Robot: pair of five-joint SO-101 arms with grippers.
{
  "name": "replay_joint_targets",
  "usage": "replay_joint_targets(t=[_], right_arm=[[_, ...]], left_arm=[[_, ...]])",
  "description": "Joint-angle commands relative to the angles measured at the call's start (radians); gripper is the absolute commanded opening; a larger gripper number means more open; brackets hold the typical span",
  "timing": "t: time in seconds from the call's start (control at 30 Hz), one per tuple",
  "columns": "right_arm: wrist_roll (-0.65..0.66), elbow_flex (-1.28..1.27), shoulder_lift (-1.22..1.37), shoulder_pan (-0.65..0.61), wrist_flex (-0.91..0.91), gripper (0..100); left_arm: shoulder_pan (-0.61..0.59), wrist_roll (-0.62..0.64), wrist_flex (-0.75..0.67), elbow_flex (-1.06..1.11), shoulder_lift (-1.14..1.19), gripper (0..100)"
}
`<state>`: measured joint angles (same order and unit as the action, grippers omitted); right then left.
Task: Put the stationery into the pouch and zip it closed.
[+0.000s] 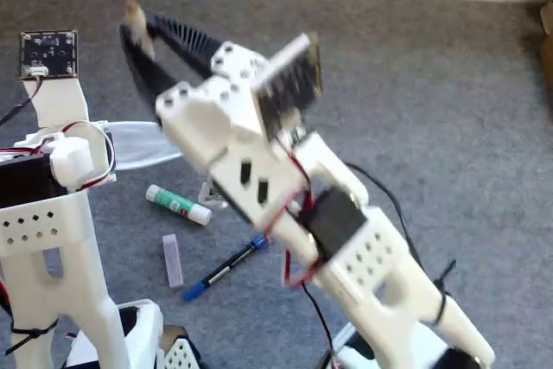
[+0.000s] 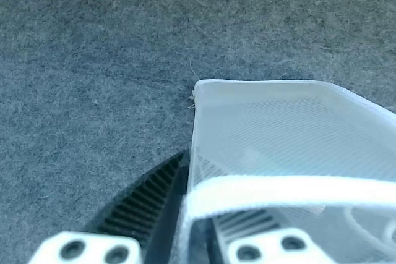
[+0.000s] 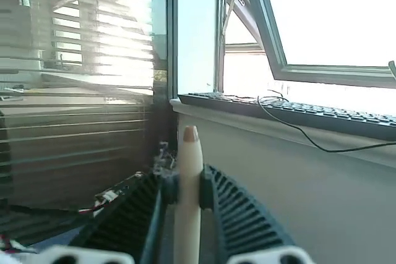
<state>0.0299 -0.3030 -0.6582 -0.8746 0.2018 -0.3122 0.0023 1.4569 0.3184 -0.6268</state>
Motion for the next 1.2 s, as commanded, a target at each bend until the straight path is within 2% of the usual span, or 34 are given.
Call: replay_joint_targets(t=[0.0, 0.13, 0.47, 1.17], right_arm=[[-0.008, -0.054, -0.067, -0.01, -0.093, 0.5], [-0.008, -0.119, -0.067, 0.022, -0.251, 0.5], [-0.008, -0.317, -0.077, 0.013, -0.41, 0.5], [-0.008, -0.453, -0.107, -0.033, -0.423, 0.5]], left_arm=[[0.03, 0.012, 0.014, -0.024, 0.018, 1], [0.03, 0.012, 0.014, -0.022, 0.018, 1], [0.03, 0.012, 0.014, -0.022, 0.019, 1], [0.03, 0.012, 0.015, -0.022, 0.018, 1]])
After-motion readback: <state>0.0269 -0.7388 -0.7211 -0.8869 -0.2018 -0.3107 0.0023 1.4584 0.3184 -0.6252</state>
